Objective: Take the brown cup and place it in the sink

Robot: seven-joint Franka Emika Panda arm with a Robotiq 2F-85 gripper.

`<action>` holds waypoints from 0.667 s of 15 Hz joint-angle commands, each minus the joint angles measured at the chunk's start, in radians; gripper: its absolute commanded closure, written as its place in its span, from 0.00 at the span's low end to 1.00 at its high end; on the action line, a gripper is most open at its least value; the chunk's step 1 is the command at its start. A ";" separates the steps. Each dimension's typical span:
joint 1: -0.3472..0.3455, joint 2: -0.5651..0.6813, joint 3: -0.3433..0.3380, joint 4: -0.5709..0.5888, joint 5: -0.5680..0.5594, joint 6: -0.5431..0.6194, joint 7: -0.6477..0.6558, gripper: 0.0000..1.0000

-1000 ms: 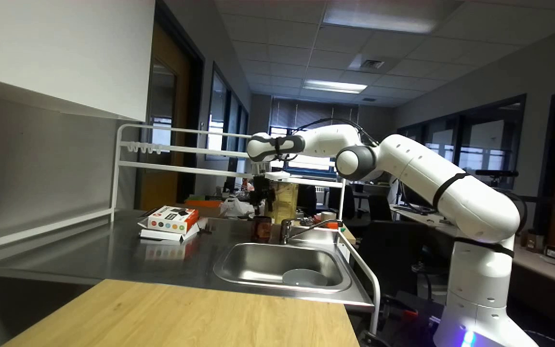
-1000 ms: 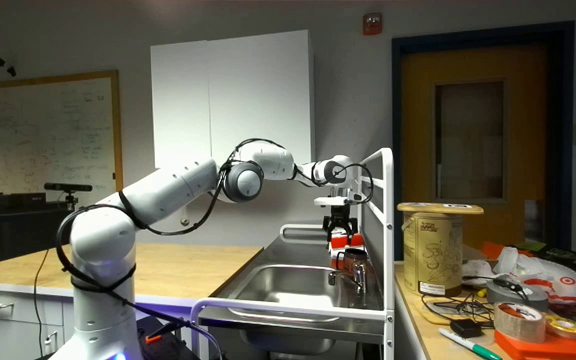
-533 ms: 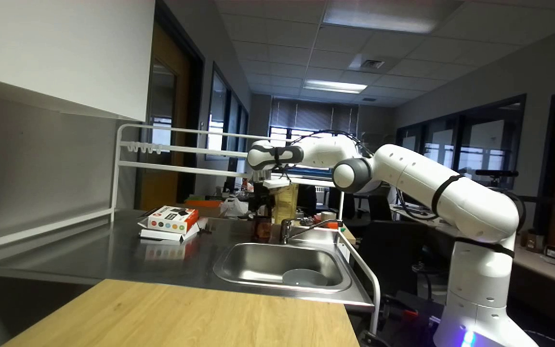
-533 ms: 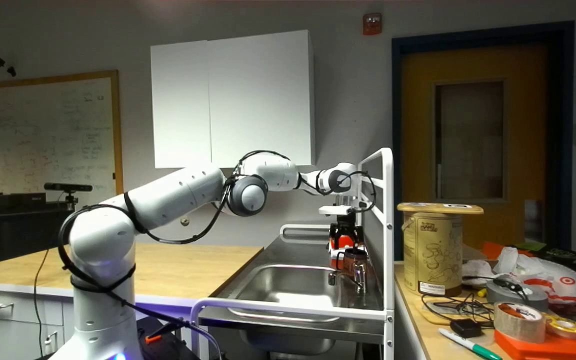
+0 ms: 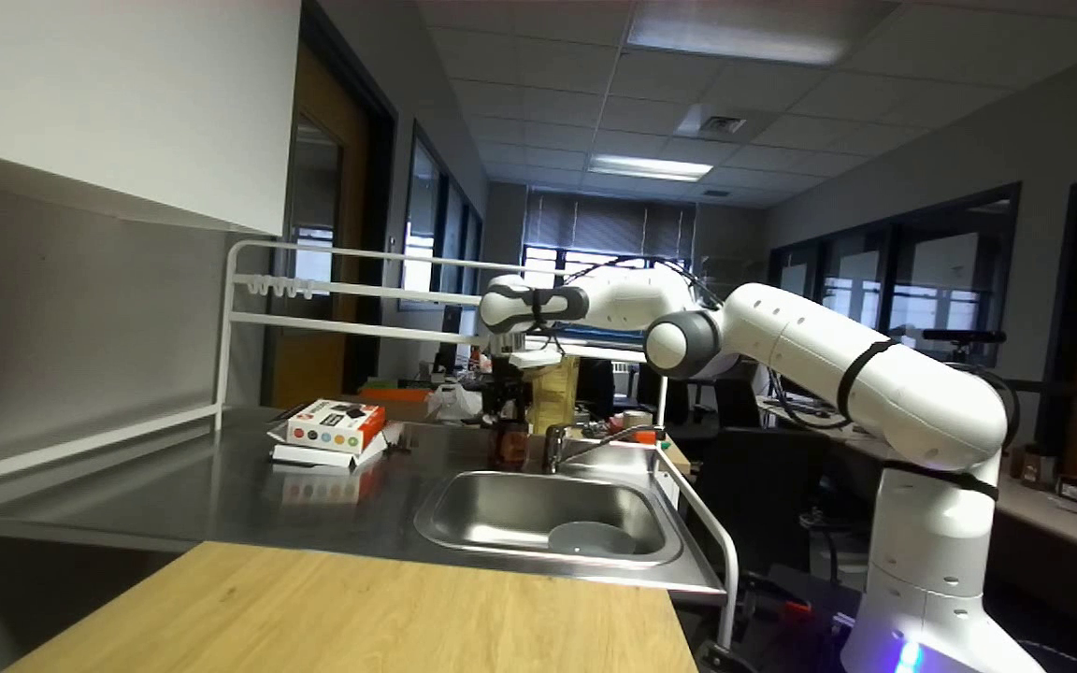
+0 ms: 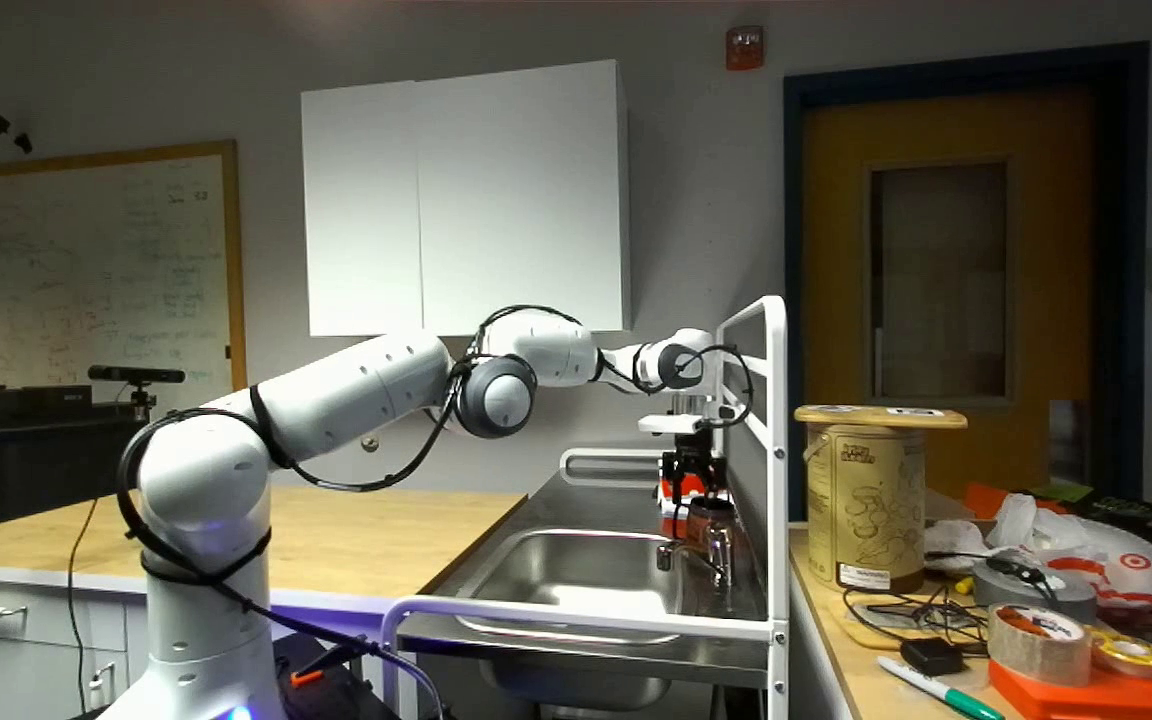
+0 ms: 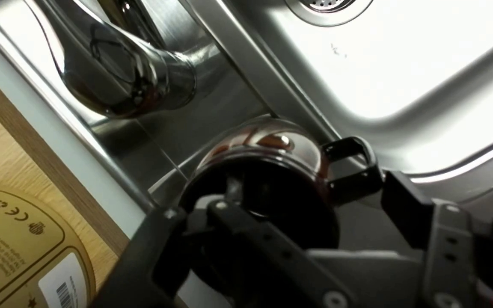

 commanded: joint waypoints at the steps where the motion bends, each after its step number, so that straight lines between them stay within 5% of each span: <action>1: -0.016 0.034 0.005 0.047 0.014 -0.015 0.005 0.48; 7: -0.011 0.034 0.006 0.047 0.011 -0.022 -0.006 0.95; 10: -0.013 0.034 0.005 0.045 0.012 -0.033 0.000 1.00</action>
